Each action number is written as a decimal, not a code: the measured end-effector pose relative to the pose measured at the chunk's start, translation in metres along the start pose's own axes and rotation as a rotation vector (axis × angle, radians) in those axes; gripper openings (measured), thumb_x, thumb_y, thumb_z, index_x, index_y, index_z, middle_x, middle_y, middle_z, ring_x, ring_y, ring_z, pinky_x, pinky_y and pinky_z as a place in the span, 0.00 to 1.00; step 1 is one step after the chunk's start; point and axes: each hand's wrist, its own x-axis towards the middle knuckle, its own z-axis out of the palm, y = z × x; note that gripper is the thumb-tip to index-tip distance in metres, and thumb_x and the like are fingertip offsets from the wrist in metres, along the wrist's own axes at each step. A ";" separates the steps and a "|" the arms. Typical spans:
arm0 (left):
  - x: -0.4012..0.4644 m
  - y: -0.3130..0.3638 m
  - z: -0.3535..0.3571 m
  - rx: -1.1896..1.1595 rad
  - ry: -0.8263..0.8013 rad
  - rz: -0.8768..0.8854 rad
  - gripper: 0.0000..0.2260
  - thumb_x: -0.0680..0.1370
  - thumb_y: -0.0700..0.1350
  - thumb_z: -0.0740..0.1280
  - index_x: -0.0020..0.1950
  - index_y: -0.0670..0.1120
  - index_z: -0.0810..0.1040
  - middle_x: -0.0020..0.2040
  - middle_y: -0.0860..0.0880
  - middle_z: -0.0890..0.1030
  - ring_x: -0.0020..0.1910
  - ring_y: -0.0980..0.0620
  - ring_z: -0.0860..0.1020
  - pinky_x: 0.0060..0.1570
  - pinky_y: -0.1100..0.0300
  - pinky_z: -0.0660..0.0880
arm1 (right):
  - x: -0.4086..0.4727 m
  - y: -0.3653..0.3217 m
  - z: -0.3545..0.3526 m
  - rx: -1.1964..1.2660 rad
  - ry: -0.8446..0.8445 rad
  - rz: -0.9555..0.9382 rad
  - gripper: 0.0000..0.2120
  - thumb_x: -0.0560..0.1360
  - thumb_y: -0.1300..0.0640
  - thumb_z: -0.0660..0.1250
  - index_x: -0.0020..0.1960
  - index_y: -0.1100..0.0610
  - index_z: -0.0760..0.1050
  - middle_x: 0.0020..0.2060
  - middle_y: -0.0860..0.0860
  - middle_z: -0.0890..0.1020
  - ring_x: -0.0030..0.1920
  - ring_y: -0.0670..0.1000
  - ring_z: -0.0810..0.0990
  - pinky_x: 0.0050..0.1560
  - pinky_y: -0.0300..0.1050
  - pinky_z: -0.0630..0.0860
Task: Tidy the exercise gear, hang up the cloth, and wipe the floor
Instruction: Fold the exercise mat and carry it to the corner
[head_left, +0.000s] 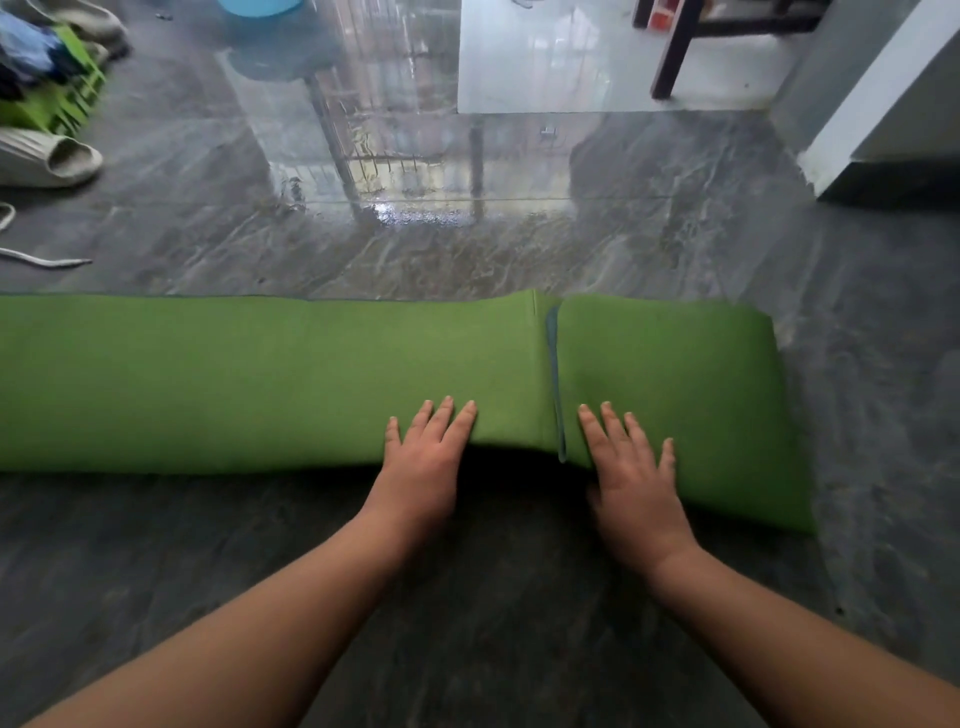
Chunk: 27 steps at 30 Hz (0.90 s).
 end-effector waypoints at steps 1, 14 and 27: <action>-0.001 0.004 -0.003 -0.030 0.038 0.003 0.38 0.74 0.29 0.55 0.81 0.50 0.48 0.81 0.46 0.52 0.80 0.45 0.48 0.75 0.37 0.45 | 0.000 0.000 -0.006 0.088 0.036 0.014 0.45 0.73 0.61 0.66 0.79 0.44 0.43 0.80 0.52 0.55 0.79 0.59 0.52 0.72 0.74 0.50; -0.009 0.128 -0.019 -0.677 0.205 0.225 0.33 0.75 0.37 0.55 0.77 0.57 0.49 0.79 0.56 0.54 0.79 0.58 0.52 0.77 0.51 0.54 | -0.030 -0.001 -0.094 0.971 0.514 0.022 0.30 0.78 0.54 0.61 0.78 0.53 0.57 0.74 0.44 0.67 0.74 0.42 0.64 0.73 0.40 0.63; -0.029 0.197 -0.002 -0.985 0.345 0.437 0.24 0.80 0.44 0.58 0.76 0.50 0.61 0.76 0.47 0.65 0.76 0.48 0.63 0.74 0.49 0.61 | -0.075 0.018 -0.113 1.028 0.600 0.067 0.14 0.75 0.62 0.63 0.59 0.54 0.72 0.53 0.33 0.80 0.55 0.27 0.74 0.54 0.22 0.68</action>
